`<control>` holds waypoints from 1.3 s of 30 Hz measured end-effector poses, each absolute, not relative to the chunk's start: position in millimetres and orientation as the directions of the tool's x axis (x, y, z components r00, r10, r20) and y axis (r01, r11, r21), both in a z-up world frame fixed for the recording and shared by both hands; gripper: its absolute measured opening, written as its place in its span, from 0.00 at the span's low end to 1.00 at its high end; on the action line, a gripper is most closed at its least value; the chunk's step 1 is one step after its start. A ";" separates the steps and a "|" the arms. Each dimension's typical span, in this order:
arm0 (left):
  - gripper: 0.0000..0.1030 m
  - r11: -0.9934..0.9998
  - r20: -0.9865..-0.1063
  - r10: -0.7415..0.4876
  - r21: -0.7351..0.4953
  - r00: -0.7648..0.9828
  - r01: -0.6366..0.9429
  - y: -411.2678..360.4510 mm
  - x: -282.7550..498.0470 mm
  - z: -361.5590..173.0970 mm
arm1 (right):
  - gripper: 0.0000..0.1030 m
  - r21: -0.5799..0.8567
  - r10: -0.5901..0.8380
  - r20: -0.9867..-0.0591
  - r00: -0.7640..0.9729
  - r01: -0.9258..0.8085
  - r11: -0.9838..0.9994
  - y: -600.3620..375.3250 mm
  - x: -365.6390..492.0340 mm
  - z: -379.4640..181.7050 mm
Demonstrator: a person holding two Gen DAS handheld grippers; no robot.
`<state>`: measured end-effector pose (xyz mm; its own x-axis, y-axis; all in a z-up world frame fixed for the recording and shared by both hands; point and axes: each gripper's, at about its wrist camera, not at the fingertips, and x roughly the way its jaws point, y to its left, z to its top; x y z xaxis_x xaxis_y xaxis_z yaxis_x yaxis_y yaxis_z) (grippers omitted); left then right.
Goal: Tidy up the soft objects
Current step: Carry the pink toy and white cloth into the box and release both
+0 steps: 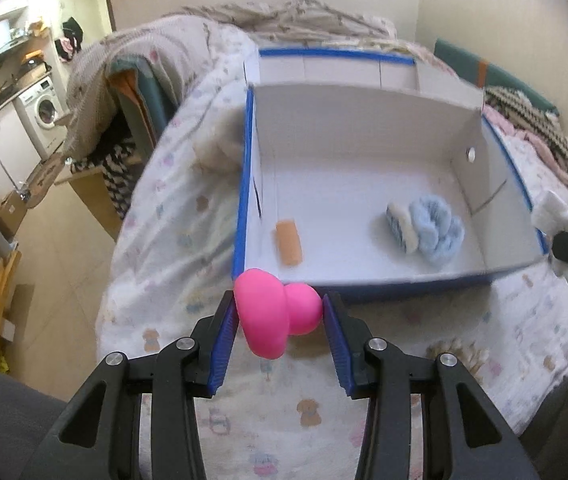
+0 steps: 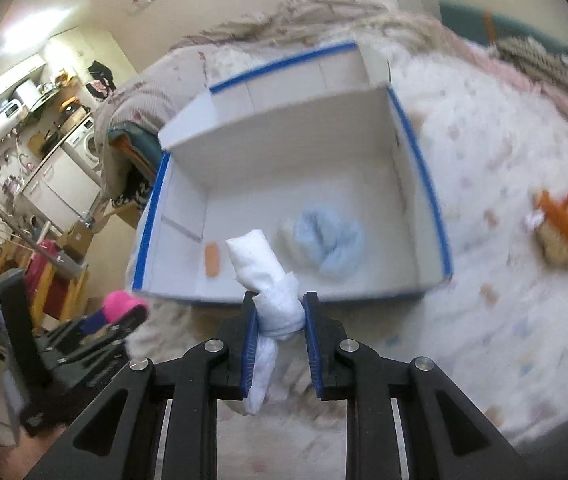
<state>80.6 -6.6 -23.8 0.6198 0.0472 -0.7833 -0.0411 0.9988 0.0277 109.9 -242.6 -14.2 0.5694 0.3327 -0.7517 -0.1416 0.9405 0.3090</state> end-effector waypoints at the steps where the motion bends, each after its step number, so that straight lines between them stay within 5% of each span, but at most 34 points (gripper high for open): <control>1: 0.38 0.999 -0.775 0.042 0.016 0.630 -0.047 -5.7 82.9 -17.0 | 0.23 0.312 0.332 -0.747 0.575 -0.138 0.940 -247.2 116.9 -11.1; 14: 0.38 0.999 -0.794 0.044 0.017 0.607 -0.051 -31.0 168.3 5.3 | 0.23 0.294 0.293 -0.752 0.591 -0.098 0.951 -269.1 201.0 -11.3; 39: 0.38 0.983 -0.871 0.180 0.174 0.458 -0.057 -65.5 239.9 -80.6 | 0.23 0.266 0.268 -0.873 0.407 -0.063 0.962 -246.3 248.1 -88.2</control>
